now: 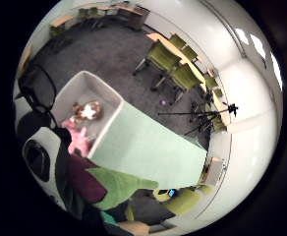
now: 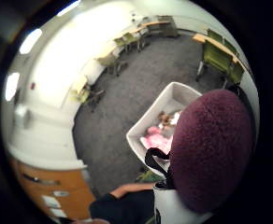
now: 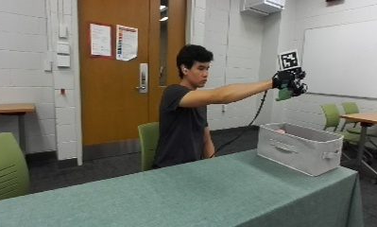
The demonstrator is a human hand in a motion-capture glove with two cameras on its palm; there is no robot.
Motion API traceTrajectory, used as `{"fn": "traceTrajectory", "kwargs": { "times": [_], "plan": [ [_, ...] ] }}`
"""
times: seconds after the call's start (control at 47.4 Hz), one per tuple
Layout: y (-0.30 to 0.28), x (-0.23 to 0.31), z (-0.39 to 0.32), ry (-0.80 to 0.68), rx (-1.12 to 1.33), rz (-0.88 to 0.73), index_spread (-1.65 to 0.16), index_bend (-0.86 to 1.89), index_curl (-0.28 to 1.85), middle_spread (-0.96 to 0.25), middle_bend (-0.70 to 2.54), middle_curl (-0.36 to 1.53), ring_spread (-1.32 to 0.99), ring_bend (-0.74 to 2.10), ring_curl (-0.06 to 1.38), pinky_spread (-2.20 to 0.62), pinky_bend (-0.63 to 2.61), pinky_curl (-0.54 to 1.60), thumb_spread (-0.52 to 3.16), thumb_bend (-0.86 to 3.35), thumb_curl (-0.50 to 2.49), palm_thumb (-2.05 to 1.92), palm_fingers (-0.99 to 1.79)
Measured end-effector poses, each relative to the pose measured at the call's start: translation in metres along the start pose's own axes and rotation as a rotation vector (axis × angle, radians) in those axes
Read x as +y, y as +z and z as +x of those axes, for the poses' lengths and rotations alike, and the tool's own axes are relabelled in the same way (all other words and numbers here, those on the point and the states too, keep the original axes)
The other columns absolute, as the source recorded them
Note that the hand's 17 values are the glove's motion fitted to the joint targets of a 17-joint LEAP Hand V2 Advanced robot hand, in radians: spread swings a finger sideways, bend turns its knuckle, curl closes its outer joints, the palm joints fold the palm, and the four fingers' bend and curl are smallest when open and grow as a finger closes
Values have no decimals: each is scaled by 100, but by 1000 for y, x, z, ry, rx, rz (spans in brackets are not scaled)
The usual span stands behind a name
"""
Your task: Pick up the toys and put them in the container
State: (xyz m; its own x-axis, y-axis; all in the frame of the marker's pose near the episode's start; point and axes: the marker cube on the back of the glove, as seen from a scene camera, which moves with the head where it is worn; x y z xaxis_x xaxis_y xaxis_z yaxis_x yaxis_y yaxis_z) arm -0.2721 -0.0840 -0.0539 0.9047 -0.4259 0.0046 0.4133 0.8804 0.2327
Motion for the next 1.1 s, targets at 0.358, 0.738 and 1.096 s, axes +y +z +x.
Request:
{"fn": "traceTrajectory", "kwargs": {
  "times": [0.358, 0.738, 1.096],
  "plan": [
    [57, 0, 29, -93, 18, -276, -22, 2, 64, -25, 66, 56, -39, 115, 56, -40, 103, 51, 74, -11, 75, 21, 8],
    [45, 118, 57, -4, 31, -187, -13, 16, 40, 0, 25, 39, -17, 42, 27, -12, 78, 34, 96, -14, 40, -20, -16],
    [83, 278, 238, 346, 100, -222, -14, 17, 39, -3, 23, 40, -18, 33, 26, -9, 64, 31, 96, -15, 21, -22, -4]
  ]
}}
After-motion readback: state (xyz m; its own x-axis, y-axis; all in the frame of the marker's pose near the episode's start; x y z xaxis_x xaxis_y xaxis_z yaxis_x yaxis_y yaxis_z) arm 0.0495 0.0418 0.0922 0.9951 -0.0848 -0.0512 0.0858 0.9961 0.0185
